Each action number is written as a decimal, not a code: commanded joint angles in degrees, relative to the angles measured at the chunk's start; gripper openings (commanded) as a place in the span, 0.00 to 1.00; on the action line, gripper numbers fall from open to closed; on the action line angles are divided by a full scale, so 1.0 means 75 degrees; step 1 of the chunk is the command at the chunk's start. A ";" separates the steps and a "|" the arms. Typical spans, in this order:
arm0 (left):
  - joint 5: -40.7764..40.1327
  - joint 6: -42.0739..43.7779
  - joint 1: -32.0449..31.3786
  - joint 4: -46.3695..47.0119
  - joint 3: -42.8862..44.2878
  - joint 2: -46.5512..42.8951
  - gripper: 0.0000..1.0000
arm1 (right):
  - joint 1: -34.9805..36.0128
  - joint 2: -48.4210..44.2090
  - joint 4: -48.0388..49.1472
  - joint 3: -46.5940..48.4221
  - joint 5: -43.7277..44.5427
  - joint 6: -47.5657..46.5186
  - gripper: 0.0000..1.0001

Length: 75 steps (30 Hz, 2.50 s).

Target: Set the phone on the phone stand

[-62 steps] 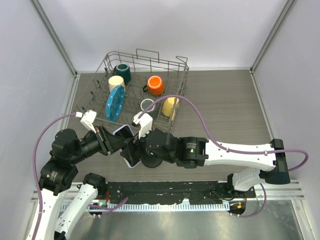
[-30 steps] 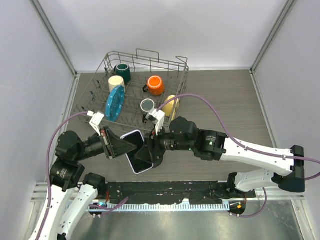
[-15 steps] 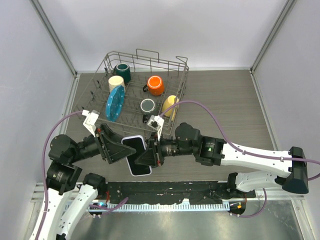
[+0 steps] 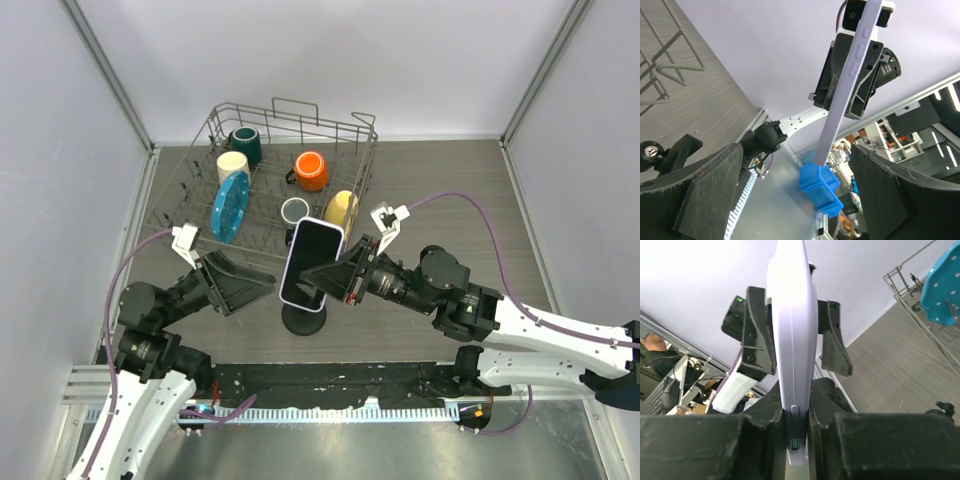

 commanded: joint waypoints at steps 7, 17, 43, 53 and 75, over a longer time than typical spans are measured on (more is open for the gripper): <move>0.0686 -0.1312 0.0023 0.2585 0.0154 0.0015 0.90 | 0.0038 0.0802 0.1780 0.0924 -0.0683 0.0604 0.01; 0.1097 -0.1207 0.0024 0.2433 -0.0022 -0.0102 0.56 | 0.0050 0.1506 0.2331 0.1288 -0.0461 0.0756 0.01; 0.1599 0.0024 0.0000 0.1248 0.0494 -0.0032 0.00 | -0.0969 0.1834 -0.1921 0.3069 -0.2171 -0.0626 0.74; 0.1917 0.0387 -0.0117 0.1062 0.0669 -0.0009 0.00 | -0.1098 0.1564 -0.1863 0.3010 -0.2991 -0.0779 0.62; 0.2023 0.0633 -0.0211 0.0839 0.0857 0.0027 0.00 | -0.1227 0.2115 -0.1336 0.3128 -0.3519 -0.0134 0.20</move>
